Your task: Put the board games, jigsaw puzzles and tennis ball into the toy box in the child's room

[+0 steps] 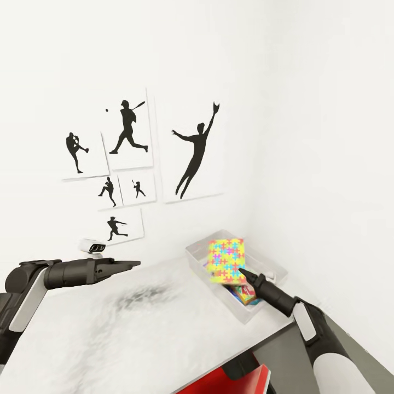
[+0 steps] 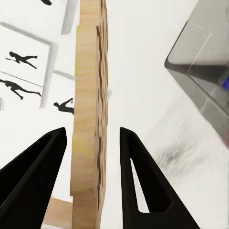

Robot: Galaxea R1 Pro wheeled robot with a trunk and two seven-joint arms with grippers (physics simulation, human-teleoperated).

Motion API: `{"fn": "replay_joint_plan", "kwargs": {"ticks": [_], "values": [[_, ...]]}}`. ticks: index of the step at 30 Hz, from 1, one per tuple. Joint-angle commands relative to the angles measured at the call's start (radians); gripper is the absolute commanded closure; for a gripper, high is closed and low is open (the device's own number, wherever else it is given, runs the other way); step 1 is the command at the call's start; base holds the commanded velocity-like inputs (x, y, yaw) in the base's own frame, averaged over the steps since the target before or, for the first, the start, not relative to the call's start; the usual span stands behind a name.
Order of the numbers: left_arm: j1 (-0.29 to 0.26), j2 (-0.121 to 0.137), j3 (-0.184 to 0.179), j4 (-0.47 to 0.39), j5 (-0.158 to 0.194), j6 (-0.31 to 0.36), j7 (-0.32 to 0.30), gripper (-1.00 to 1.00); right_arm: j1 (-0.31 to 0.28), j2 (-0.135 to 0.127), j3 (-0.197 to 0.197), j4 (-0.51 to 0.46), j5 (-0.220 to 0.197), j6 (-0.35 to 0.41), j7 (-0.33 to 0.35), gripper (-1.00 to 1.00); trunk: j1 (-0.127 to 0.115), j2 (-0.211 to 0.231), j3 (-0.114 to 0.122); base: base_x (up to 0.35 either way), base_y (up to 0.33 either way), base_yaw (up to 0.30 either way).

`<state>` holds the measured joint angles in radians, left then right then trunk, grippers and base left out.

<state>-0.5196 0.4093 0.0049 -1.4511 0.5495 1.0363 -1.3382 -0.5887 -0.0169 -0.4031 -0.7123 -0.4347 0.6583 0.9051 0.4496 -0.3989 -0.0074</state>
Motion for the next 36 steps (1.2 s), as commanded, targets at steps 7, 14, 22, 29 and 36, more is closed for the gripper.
{"fn": "replay_joint_plan", "kwargs": {"ticks": [7,14,22,29,36], "values": [[0.0,0.0,0.0,0.0,0.003,0.008,-0.001,-1.0,0.0,-0.03,-0.018,0.001,-0.001,0.007,0.036,1.0,0.0,-0.001,-0.001,0.0,0.0,0.0],[0.0,0.0,0.0,0.0,0.003,0.009,-0.001,-1.0,0.0,-0.061,-0.021,0.002,-0.002,0.008,0.067,1.0,0.0,-0.001,-0.001,0.0,0.0,0.0],[0.0,0.0,0.0,0.0,0.002,0.008,-0.001,-1.0,0.0,-0.066,-0.069,0.002,-0.004,0.009,0.068,1.0,0.0,-0.001,-0.001,0.0,0.0,0.0],[0.0,0.0,0.0,0.0,0.002,0.008,-0.001,-1.0,-0.003,-0.066,-0.074,0.002,-0.003,0.01,0.069,1.0,0.0,-0.001,-0.001,0.0,0.0,0.0],[0.0,0.0,0.0,0.0,0.001,0.008,-0.001,-1.0,-0.003,-0.067,-0.077,0.002,-0.001,0.009,0.07,1.0,0.0,-0.001,-0.001,0.0,0.0,0.0]]}}
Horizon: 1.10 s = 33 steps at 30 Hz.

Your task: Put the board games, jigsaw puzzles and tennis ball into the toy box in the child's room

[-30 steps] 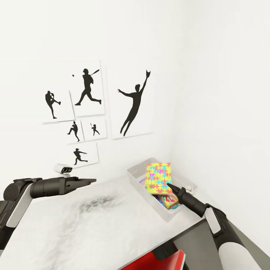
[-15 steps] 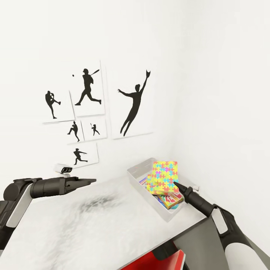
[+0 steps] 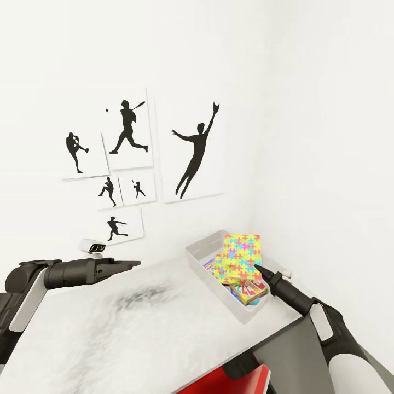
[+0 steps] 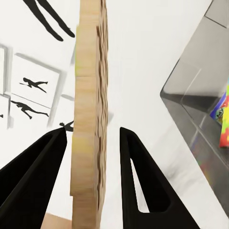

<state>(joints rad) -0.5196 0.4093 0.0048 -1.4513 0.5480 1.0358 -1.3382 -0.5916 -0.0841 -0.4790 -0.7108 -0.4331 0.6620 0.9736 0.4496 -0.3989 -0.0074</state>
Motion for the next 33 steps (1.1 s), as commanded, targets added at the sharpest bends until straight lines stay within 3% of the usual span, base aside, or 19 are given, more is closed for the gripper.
{"fn": "replay_joint_plan", "kwargs": {"ticks": [1,7,17,19,23,29,33], "values": [[0.0,0.0,0.0,0.0,0.003,0.009,-0.001,-1.0,-0.001,0.0,-0.006,0.001,-0.003,0.006,0.002,1.0,0.0,-0.001,-0.001,0.0,0.0,0.0],[0.0,0.0,0.0,0.0,0.004,0.009,-0.001,-1.0,-0.002,-0.016,-0.068,0.006,-0.003,0.006,0.0,1.0,0.0,-0.001,-0.001,0.0,0.0,0.0],[0.0,0.0,-0.001,0.0,0.006,0.009,-0.001,-1.0,-0.002,-0.011,-0.078,0.015,-0.002,0.007,-0.014,1.0,0.0,-0.001,-0.001,0.0,0.0,0.0],[0.0,0.0,-0.001,0.0,0.006,0.009,-0.001,-1.0,-0.005,-0.005,-0.078,0.029,0.0,0.017,-0.054,1.0,0.0,-0.001,-0.001,0.0,0.0,0.0],[0.0,0.0,-0.001,0.0,0.005,0.009,-0.001,-1.0,-0.03,-0.006,-0.078,0.036,-0.003,0.115,-0.177,1.0,0.0,-0.001,-0.001,0.0,0.0,0.0],[0.0,-0.001,-0.003,0.001,0.003,0.007,0.0,-1.0,-0.177,-0.009,-0.082,0.054,-0.005,0.193,-0.36,1.0,0.0,-0.001,-0.001,0.0,0.0,0.0],[0.0,-0.001,-0.001,0.001,0.003,0.007,0.001,-1.0,-0.229,-0.005,-0.083,0.086,-0.006,0.195,-0.466,1.0,0.0,-0.001,-0.001,0.0,0.0,0.0]]}}
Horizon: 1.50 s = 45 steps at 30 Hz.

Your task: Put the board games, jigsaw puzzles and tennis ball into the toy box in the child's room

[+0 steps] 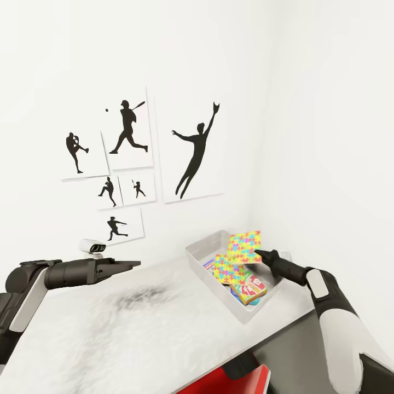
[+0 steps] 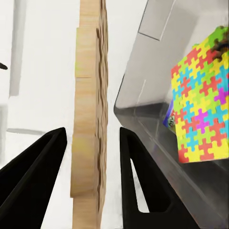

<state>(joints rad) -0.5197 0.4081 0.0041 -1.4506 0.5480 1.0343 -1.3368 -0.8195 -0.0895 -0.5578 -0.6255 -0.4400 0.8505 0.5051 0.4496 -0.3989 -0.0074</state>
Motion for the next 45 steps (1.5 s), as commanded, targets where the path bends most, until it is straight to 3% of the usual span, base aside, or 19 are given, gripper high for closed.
{"fn": "replay_joint_plan", "kwargs": {"ticks": [1,4,11,26,27,45], "values": [[0.0,0.0,0.0,0.0,0.003,0.009,-0.001,-1.0,-0.009,0.0,-0.005,0.011,0.001,0.006,-0.015,1.0,0.0,-0.001,-0.001,0.0,0.0,0.0],[0.0,0.0,0.0,0.0,0.004,0.009,-0.001,-1.0,-0.044,0.002,-0.004,0.041,0.004,0.001,-0.051,1.0,0.0,-0.001,-0.001,0.0,0.0,0.0],[0.0,0.001,0.001,0.0,0.004,0.01,-0.001,-1.0,-0.088,-0.007,-0.001,0.142,0.009,-0.064,-0.206,1.0,0.0,-0.001,-0.001,0.0,0.0,0.0],[0.0,0.001,0.0,0.001,0.005,0.01,-0.001,-1.0,-0.09,0.005,0.009,0.16,0.018,-0.094,-0.224,1.0,0.0,-0.001,-0.001,0.0,0.0,0.0],[0.0,0.001,0.0,0.001,0.005,0.01,-0.001,-1.0,-0.09,0.005,0.01,0.16,0.018,-0.095,-0.224,-1.0,0.0,-0.001,-0.001,0.0,0.0,0.0],[0.0,0.001,0.0,0.001,0.006,0.01,-0.001,-1.0,-0.087,0.001,0.016,0.156,0.017,-0.122,-0.2,-1.0,0.0,-0.001,-0.001,-0.001,0.0,0.0]]}}
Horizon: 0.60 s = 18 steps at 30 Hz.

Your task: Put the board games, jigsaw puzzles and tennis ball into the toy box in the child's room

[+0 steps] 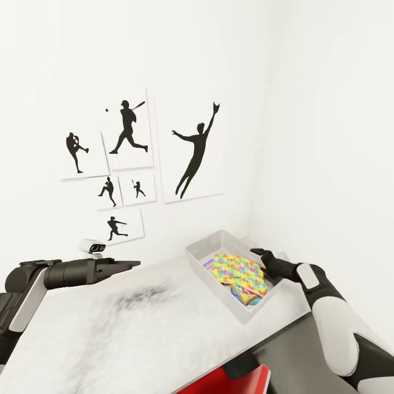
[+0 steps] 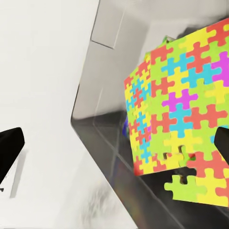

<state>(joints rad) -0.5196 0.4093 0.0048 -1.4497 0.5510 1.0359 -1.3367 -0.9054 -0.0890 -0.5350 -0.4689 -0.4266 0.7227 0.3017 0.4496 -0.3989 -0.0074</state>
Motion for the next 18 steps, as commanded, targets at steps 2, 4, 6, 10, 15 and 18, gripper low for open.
{"fn": "replay_joint_plan", "kwargs": {"ticks": [2,4,6,10,15,18], "values": [[0.0,0.0,0.0,0.0,0.003,0.009,-0.001,-1.0,0.003,0.0,-0.006,-0.003,0.003,0.006,0.027,-1.0,0.0,-0.001,-0.001,-0.063,0.0,0.0],[0.0,0.0,0.0,0.0,0.003,0.009,-0.001,-1.0,0.005,0.0,-0.008,-0.004,0.004,0.005,0.074,-1.0,0.0,-0.001,-0.001,-0.114,0.035,0.0],[0.0,0.0,0.0,0.0,0.003,0.009,-0.001,-1.0,0.008,0.0,-0.008,-0.005,0.005,0.004,0.107,-1.0,0.0,-0.001,-0.001,-0.082,0.04,0.0],[0.0,0.0,0.0,0.0,0.004,0.009,-0.001,-1.0,0.03,0.0,-0.008,-0.027,0.006,0.0,0.188,-1.0,0.0,-0.001,-0.001,-0.019,0.009,0.0],[0.0,0.0,0.0,0.0,0.003,0.009,-0.001,-1.0,0.044,-0.006,-0.008,-0.087,0.006,-0.002,0.328,-1.0,0.0,-0.001,-0.001,-0.007,0.001,0.0],[0.0,0.0,0.0,0.0,0.003,0.009,-0.001,-1.0,0.077,-0.007,-0.008,-0.151,0.006,-0.002,0.414,-1.0,0.0,-0.001,-0.001,-0.089,0.007,0.0]]}}
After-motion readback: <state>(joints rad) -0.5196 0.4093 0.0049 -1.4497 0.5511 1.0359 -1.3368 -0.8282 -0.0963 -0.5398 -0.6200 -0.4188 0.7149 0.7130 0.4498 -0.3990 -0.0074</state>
